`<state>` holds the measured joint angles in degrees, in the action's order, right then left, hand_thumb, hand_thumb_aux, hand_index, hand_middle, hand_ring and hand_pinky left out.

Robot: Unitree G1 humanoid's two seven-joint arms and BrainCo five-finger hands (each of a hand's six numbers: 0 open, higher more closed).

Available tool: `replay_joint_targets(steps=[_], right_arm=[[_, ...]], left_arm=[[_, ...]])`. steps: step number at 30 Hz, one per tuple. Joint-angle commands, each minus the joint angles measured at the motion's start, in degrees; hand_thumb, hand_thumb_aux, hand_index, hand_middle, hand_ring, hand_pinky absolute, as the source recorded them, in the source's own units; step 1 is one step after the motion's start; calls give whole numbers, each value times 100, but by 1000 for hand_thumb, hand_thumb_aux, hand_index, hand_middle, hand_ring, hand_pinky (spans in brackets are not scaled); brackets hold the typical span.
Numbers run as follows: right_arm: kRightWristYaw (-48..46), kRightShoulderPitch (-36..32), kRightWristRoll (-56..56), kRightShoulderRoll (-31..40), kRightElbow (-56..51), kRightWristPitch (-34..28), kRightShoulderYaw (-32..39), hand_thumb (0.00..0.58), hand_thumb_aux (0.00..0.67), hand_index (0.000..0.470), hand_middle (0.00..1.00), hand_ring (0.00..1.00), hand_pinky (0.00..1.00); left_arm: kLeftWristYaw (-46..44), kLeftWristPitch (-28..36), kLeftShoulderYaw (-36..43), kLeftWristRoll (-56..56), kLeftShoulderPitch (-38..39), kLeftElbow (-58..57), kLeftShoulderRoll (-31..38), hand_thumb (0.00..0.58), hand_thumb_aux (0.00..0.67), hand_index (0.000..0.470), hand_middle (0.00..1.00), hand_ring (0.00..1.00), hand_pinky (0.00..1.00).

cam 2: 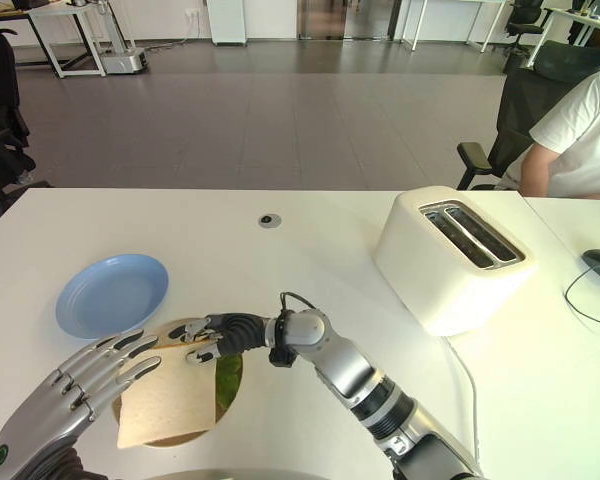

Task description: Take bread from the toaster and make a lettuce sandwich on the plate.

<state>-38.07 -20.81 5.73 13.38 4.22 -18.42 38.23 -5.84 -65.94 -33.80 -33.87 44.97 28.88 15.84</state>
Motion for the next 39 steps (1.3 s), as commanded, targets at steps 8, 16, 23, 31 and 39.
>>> replay_joint_targets(steps=[8, 16, 23, 31, 39], right_arm=[[14, -73, -328, -363, -306, 174, -227, 580, 670, 470, 0, 0, 0], [-281, -143, -90, -362, 133, -372, -567, 580, 670, 470, 0, 0, 0], [-208, -282, -305, -499, -79, -424, -545, 580, 670, 470, 0, 0, 0], [107, -371, -834, -705, -776, 86, -376, 580, 670, 470, 0, 0, 0], [158, -176, -1114, -810, -817, 321, -198, 580, 670, 470, 0, 0, 0]], left_arm=[[329, -451, -502, -1008, -54, -650, -25, 0, 0, 0, 0, 0, 0], [624, -626, -494, -1310, -80, -584, -55, 0, 0, 0, 0, 0, 0], [704, -656, -419, -1412, -101, -391, -115, 0, 0, 0, 0, 0, 0], [776, -542, 35, -2299, -396, -579, -64, 0, 0, 0, 0, 0, 0], [1111, 306, 535, -3564, -372, -860, 501, 0, 0, 0, 0, 0, 0]])
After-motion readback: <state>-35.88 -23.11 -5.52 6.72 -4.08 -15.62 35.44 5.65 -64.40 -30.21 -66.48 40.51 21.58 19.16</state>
